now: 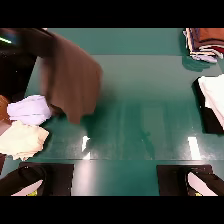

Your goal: Fold the shirts.

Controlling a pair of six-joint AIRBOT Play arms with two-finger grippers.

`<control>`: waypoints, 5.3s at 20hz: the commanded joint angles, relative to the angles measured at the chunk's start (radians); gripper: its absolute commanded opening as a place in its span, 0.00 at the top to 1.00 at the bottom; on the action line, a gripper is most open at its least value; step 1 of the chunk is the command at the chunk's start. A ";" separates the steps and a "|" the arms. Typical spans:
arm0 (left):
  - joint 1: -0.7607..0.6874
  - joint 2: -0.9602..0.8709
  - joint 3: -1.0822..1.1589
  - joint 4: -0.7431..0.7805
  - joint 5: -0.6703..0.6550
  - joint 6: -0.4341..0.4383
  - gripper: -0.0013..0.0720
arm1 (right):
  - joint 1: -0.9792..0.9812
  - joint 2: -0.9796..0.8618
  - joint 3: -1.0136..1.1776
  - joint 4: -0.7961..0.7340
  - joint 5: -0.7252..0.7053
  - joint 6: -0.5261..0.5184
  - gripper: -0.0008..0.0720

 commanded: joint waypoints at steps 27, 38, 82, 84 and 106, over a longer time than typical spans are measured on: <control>0.497 -0.484 -0.519 -0.628 0.140 0.246 0.15 | 0.000 0.000 0.040 -0.008 0.097 0.000 0.97; 0.439 -0.519 -0.516 -0.705 0.169 0.269 0.64 | 0.000 0.000 0.040 -0.014 0.122 0.000 0.96; 0.508 0.097 0.385 -0.546 0.128 0.261 0.95 | 0.116 0.155 -0.306 -0.158 -0.142 -0.086 0.97; 0.509 0.147 0.391 -0.552 0.172 0.261 0.95 | 0.116 0.209 -0.255 -0.222 -0.109 -0.043 0.97; 0.509 0.005 -0.518 -0.336 0.000 0.243 0.95 | 0.452 -0.080 -0.797 -0.309 -0.081 0.086 0.45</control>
